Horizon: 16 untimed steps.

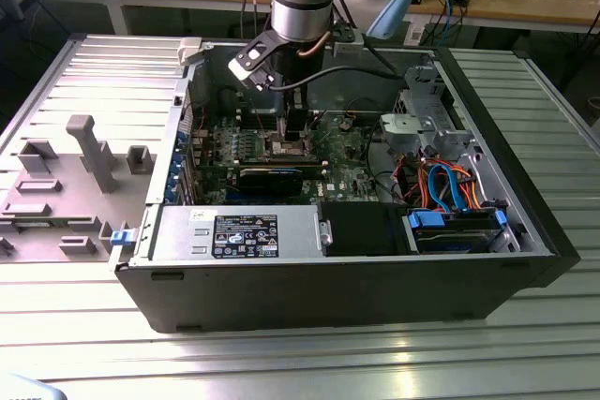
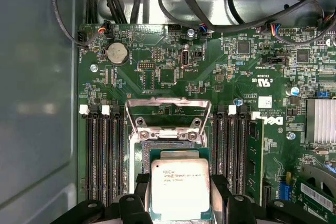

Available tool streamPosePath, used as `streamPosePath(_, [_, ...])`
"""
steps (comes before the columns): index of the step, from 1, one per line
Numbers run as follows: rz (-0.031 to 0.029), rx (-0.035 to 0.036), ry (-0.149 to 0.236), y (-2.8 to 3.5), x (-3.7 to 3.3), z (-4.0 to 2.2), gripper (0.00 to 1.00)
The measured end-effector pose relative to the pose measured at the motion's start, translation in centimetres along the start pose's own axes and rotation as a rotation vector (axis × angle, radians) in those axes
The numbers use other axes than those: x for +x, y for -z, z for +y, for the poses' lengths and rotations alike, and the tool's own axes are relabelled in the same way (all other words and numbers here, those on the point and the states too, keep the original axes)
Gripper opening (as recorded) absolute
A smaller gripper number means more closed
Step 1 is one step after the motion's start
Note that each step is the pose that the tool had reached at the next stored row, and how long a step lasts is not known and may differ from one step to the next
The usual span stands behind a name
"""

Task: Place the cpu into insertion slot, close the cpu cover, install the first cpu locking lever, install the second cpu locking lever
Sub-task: 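Place the cpu into insertion slot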

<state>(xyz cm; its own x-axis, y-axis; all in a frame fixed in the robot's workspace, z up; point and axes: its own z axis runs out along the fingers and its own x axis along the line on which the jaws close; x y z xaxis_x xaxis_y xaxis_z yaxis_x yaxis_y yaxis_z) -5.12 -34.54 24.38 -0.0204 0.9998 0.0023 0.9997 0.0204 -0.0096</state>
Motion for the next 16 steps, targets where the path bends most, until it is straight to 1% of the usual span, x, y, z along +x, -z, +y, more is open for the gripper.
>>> streamPosePath(5, [0.0001,0.0000,-0.002,-0.50,0.13,-0.02,0.55])
streamPosePath(7, [0.0000,0.0001,-0.003,-0.91,0.38,-0.12,0.55])
streamPosePath(9, [0.0001,0.0000,-0.008,-1.29,0.62,-0.43,0.55])
streamPosePath(11, [0.0002,-0.0001,-0.011,-1.61,0.65,-0.46,0.55])
streamPosePath(13, [0.0002,0.0000,-0.024,-2.02,0.64,-0.46,0.55])
streamPosePath(16, [0.0004,-0.0001,-0.033,-2.45,0.64,-0.45,0.55])
